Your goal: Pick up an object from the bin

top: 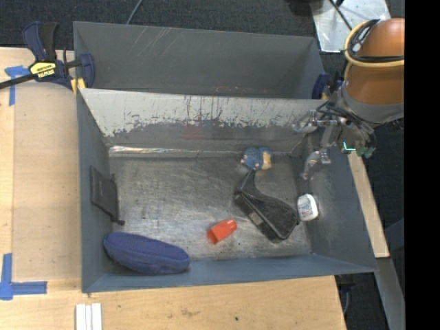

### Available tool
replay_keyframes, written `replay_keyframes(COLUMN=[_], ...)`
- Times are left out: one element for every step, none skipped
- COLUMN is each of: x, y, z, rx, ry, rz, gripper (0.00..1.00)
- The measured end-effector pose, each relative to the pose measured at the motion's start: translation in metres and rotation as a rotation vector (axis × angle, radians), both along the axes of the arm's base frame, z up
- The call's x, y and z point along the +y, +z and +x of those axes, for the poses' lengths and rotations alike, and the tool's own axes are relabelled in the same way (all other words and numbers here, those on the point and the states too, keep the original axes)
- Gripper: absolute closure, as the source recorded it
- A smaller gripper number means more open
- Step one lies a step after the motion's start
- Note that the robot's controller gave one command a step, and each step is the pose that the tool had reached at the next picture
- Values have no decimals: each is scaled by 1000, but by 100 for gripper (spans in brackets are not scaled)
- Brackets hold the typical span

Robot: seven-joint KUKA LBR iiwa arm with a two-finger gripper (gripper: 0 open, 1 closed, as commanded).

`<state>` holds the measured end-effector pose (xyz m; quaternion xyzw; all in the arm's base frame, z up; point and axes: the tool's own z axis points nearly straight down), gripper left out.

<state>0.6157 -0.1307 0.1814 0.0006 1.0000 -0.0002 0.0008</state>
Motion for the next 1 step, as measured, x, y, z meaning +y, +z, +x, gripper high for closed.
replay_keyframes(x=[65], y=[-67], z=[-1], rx=[3], ry=[-228], rz=[4], gripper=[0])
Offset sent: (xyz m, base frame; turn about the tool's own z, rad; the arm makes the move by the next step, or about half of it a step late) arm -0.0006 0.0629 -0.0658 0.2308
